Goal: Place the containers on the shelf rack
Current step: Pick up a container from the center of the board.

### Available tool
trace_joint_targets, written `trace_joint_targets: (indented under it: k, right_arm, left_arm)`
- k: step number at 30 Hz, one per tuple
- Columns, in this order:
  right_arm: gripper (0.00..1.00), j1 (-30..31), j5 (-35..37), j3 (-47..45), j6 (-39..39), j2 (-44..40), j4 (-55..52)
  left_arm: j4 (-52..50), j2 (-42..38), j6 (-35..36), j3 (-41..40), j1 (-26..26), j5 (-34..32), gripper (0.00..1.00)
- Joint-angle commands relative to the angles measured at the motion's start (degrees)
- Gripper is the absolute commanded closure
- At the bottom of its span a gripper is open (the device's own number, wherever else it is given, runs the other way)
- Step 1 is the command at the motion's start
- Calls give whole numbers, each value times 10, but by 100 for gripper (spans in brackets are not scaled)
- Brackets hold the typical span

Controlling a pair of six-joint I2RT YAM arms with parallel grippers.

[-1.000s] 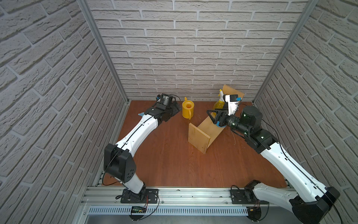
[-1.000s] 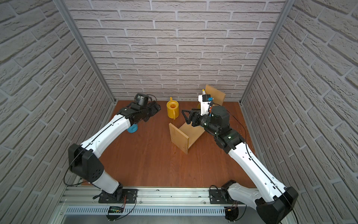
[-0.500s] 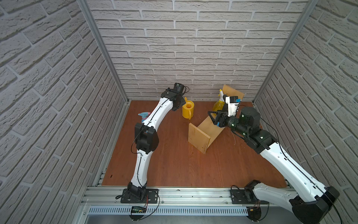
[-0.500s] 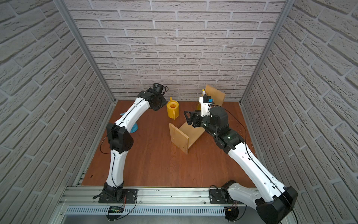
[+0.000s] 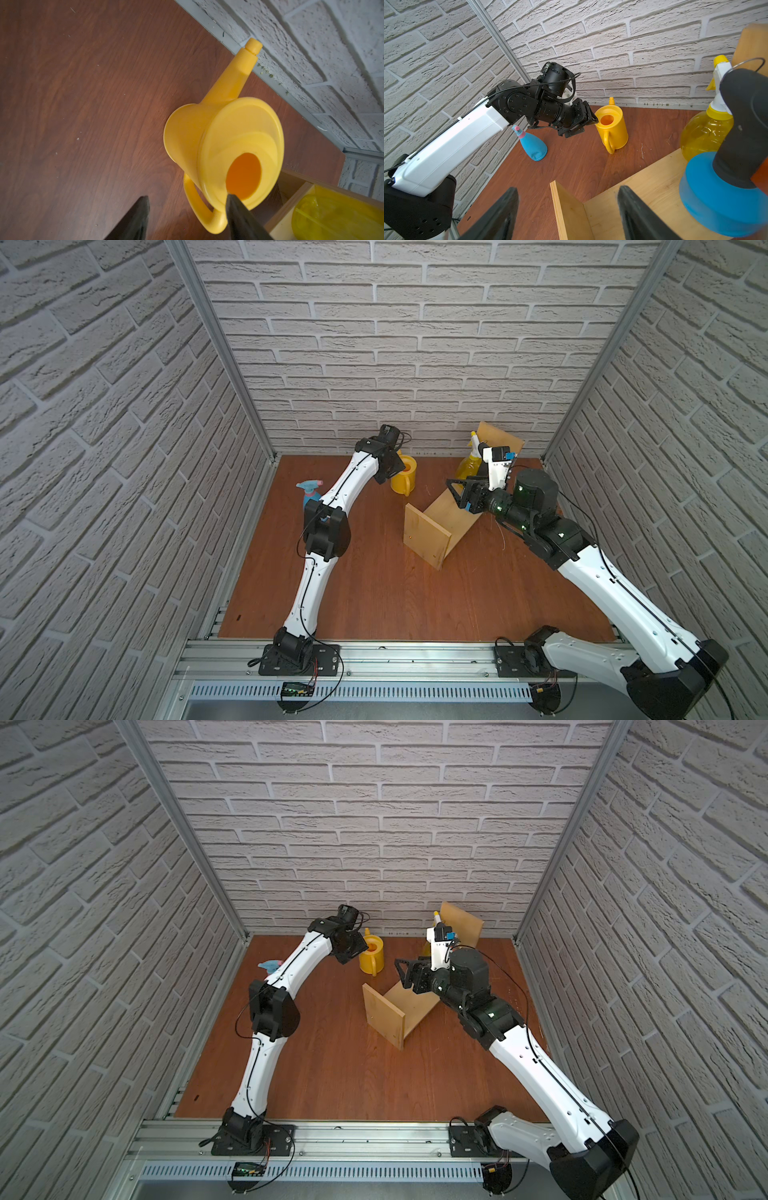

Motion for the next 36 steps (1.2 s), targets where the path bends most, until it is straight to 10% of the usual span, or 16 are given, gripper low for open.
trace_joint_targets:
  k: [1, 20, 36]
  right_arm:
    - [20, 2, 1, 0, -7, -2, 4]
    - [20, 2, 0, 0, -3, -6, -9]
    - [20, 2, 2, -3, 1, -7, -8]
  left_arm:
    - [22, 22, 7, 23, 6, 17, 36]
    - [-6, 79, 7, 66, 4, 32, 53]
    - [-47, -31, 176, 3, 16, -7, 77]
